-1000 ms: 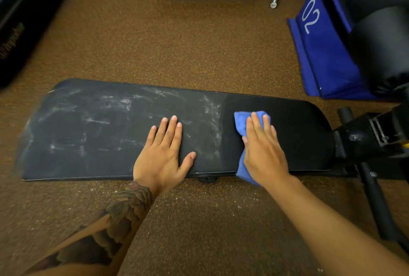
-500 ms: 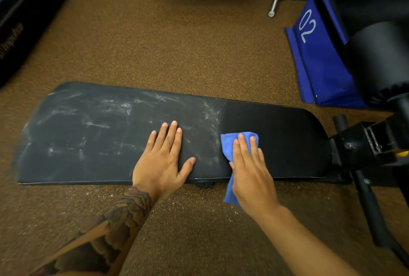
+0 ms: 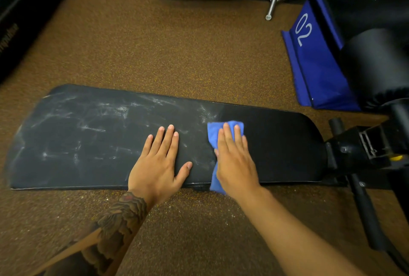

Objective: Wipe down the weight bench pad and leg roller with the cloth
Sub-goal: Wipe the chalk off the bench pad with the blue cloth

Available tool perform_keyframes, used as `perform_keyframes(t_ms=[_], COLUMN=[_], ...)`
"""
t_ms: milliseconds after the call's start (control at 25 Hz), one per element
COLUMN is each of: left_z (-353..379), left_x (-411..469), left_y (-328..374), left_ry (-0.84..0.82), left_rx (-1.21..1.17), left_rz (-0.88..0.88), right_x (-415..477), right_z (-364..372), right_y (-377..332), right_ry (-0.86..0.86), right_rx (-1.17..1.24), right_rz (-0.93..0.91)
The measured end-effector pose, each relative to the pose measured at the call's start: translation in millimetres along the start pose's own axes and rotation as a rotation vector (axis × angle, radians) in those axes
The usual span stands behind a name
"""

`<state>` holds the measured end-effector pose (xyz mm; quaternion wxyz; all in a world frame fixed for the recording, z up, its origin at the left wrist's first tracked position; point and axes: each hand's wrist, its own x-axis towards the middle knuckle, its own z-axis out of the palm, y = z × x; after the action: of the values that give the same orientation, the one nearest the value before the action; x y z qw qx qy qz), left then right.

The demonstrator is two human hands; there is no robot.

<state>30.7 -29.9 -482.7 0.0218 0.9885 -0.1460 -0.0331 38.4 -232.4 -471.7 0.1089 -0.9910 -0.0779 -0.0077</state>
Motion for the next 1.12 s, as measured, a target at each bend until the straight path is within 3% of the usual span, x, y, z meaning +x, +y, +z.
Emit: perform_keyframes(t_ms=[160, 440, 560, 720, 960, 1120], left_z=[0, 2, 1, 0, 2, 1], left_x=[-1, -1, 0, 0, -1, -1], left_y=[-1, -2, 0, -1, -1, 0], left_ry=[0.008, 0.013, 0.012, 0.0, 0.008, 0.006], left_rx=[0.013, 0.015, 0.021, 0.022, 0.011, 0.019], left_rz=[0.007, 0.01, 0.012, 0.01, 0.012, 0.009], right_x=[-24, 99, 123, 61, 88, 125], right_z=[-1, -5, 0, -3, -3, 3], right_y=[20, 39, 9, -1, 38, 14], right_ry=[-0.032, 0.01, 0.011, -0.006, 0.017, -0.016], right_rx=[-0.028, 0.002, 0.051, 0.112, -0.001, -0.001], right_rz=[-0.059, 0.288, 0.121, -0.06, 0.178, 0.114])
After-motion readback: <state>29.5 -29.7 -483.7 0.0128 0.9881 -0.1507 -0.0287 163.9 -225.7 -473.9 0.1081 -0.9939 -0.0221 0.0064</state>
